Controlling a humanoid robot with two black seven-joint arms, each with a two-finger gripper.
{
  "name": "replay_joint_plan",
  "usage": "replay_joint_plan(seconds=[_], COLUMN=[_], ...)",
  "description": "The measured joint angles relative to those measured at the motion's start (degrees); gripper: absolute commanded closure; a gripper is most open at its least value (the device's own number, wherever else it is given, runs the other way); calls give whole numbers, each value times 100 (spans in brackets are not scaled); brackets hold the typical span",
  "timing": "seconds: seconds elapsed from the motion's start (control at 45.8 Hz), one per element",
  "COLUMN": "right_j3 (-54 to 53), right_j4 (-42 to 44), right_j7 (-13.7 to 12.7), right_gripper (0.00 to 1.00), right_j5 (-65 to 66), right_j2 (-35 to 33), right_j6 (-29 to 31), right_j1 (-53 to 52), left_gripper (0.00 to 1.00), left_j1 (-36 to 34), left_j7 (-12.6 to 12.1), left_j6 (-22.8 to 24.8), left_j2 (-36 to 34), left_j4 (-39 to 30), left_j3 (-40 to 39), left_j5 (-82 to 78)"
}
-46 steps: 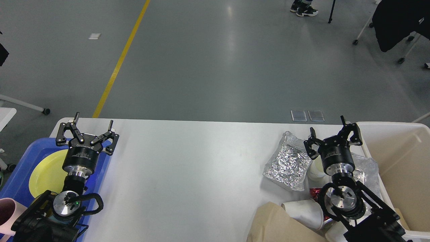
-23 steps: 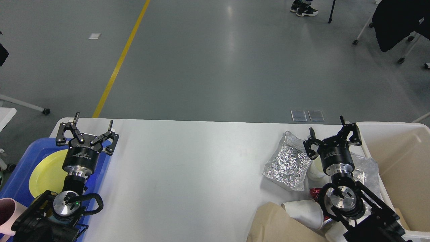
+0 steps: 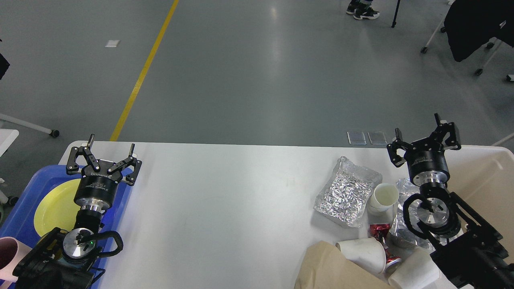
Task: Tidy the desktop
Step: 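Raise the right gripper up and over the foil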
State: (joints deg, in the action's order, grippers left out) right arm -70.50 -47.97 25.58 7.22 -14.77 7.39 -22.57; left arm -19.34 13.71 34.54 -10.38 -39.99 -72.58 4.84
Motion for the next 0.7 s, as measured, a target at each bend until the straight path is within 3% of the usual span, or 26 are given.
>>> replay_joint_plan(seconds=[0.24,0.459,0.699], right_j3=[276,513,748], right_j4=[-16,-20,-21], right_j7=[-43,-532,-595], right_gripper=[0,0,0], right_j5=[-2,-12,-5], right_j2=[-71,-115,55], right_j6=[24,33,27], right_j1=[178,250,231], left_gripper=[4,4,4], left_j1=[0,0,0], left_j7=[0,0,0], left_j6=[0,0,0], left_j2=[1,1,1], left_j4=[0,0,0], left_j3=[0,4,4], left_j5=[0,0,0])
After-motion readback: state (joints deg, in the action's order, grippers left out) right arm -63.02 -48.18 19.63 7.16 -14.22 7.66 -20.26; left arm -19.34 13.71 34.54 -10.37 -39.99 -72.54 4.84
